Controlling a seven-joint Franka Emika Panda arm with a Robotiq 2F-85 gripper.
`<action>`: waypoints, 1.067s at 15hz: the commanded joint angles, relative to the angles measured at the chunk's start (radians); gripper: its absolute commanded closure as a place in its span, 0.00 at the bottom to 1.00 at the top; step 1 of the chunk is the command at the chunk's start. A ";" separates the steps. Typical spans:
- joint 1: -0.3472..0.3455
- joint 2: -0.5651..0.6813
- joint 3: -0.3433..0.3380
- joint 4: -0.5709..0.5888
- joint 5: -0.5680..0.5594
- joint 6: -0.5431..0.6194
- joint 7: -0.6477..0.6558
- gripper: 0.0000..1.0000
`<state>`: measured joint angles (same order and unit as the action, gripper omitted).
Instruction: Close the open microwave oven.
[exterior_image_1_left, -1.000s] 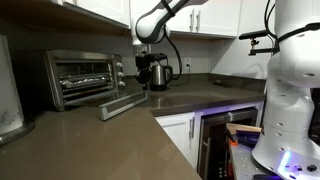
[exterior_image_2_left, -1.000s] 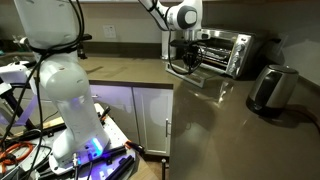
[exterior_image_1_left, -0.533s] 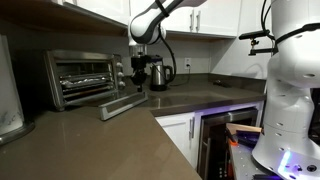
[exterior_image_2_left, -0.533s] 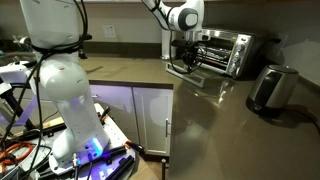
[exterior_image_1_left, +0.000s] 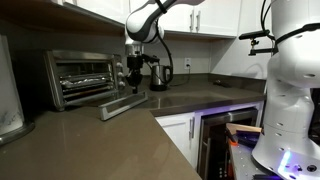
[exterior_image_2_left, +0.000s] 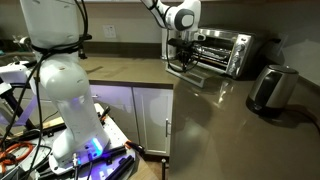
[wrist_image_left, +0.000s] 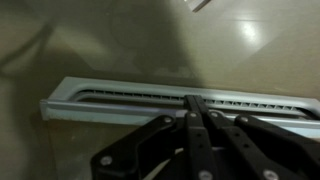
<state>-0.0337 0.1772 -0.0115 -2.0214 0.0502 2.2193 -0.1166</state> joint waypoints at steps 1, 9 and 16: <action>0.009 0.028 0.023 0.011 0.022 -0.007 -0.022 1.00; 0.046 0.087 0.011 0.022 -0.102 0.045 0.087 1.00; 0.049 0.074 -0.005 0.019 -0.181 0.079 0.163 1.00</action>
<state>0.0103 0.2562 0.0052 -2.0135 -0.0906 2.2625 0.0078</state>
